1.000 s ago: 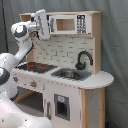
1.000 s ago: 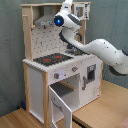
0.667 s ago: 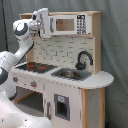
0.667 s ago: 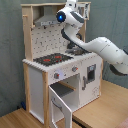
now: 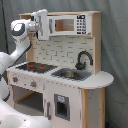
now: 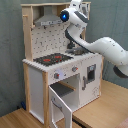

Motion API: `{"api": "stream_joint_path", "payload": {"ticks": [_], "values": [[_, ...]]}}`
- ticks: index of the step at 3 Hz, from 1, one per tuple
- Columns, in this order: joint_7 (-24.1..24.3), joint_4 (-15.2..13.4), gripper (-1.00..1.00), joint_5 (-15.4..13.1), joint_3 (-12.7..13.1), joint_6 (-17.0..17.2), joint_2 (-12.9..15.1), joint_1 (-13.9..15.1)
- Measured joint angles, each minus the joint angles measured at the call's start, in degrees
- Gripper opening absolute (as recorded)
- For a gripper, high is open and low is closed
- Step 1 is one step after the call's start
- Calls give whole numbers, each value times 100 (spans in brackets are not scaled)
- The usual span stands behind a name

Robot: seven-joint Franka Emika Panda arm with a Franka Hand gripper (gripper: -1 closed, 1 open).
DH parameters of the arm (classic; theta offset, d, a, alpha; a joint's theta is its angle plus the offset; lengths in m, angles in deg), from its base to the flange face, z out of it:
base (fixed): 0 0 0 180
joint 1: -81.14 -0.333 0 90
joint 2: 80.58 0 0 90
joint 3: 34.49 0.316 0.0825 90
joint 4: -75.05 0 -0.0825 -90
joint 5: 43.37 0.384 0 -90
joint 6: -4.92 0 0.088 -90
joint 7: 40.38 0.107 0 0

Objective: Play with the kitchen

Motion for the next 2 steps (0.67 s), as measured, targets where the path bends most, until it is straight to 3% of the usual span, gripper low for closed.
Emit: {"api": "stream_joint_path", "payload": {"ticks": [2], "values": [[0, -959, -100, -329, -65, -66, -1, -691]]}}
